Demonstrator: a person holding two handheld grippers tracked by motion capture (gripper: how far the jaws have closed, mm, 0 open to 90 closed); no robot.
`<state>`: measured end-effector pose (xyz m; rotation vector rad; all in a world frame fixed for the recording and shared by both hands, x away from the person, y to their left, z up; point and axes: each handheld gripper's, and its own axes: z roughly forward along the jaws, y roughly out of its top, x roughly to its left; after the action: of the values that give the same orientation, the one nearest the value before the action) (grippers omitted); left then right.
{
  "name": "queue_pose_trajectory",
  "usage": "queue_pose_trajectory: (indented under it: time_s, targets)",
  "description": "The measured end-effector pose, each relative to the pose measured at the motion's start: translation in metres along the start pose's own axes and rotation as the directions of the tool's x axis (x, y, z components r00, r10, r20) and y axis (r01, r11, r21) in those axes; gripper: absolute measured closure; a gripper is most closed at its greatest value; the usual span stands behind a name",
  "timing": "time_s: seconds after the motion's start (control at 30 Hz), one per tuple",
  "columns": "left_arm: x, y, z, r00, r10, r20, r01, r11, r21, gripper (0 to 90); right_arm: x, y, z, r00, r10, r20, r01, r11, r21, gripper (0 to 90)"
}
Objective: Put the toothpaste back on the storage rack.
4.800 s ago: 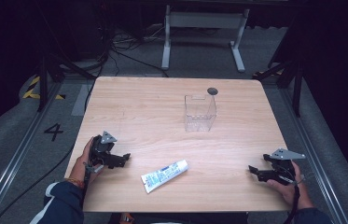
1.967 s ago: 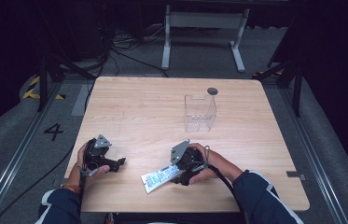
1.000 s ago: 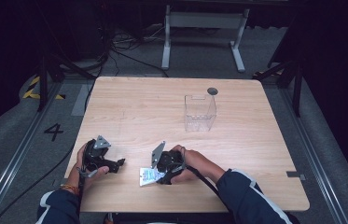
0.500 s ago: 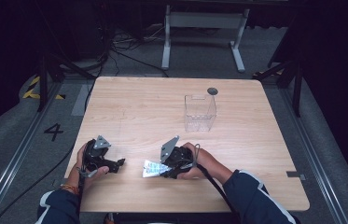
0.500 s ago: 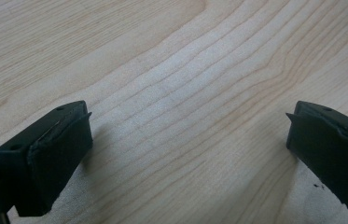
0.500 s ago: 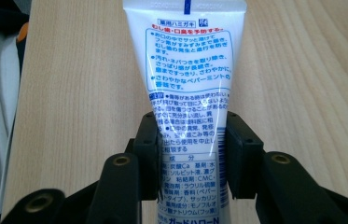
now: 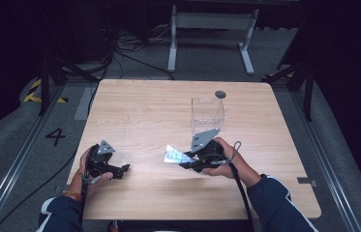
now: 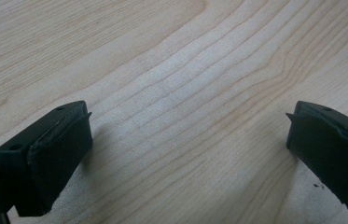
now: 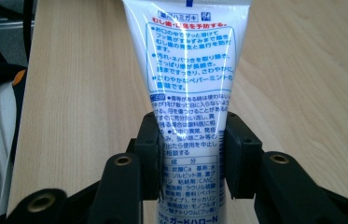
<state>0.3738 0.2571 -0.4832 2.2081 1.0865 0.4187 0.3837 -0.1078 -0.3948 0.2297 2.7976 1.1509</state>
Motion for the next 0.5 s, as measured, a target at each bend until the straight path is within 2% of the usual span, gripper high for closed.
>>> queue_pose_trajectory:
  time_s: [0.1, 0.27, 0.3, 0.37, 0.43, 0.5]
  targets:
    - [0.0, 0.0, 0.0, 1.0, 0.003, -0.001, -0.003, 1.0, -0.002, 0.6, -0.002, 0.0, -0.009, 0.9997, 0.004, 0.024, -0.004, 1.0, -0.02, 64.1]
    - [0.0, 0.0, 0.0, 1.0, 0.003, -0.001, -0.003, 1.0, -0.002, 0.6, -0.01, 0.004, -0.028, 0.9974, 0.022, 0.069, -0.015, 0.996, -0.087, 64.3]
    - [0.0, 0.0, 0.0, 1.0, 0.005, -0.002, -0.005, 1.0, -0.002, 0.6, -0.011, 0.005, -0.032, 0.9965, 0.03, 0.078, -0.022, 0.995, -0.101, 64.4]
    - [-0.001, -0.001, 0.0, 0.9999, -0.015, 0.007, 0.015, 0.9999, 0.003, 0.6, -0.014, 0.005, -0.039, 0.9947, 0.045, 0.093, -0.033, 0.991, -0.129, 64.5]
    - [0.0, 0.0, 0.0, 1.0, 0.002, 0.008, -0.002, 1.0, 0.002, 0.6, -0.018, 0.005, -0.045, 0.9922, 0.056, 0.111, -0.039, 0.988, -0.15, 64.5]
    - [0.0, 0.0, 0.0, 0.9999, -0.007, 0.013, 0.007, 1.0, 0.002, 0.5, -0.022, 0.004, -0.054, 0.9864, 0.082, 0.142, -0.055, 0.981, -0.184, 64.6]
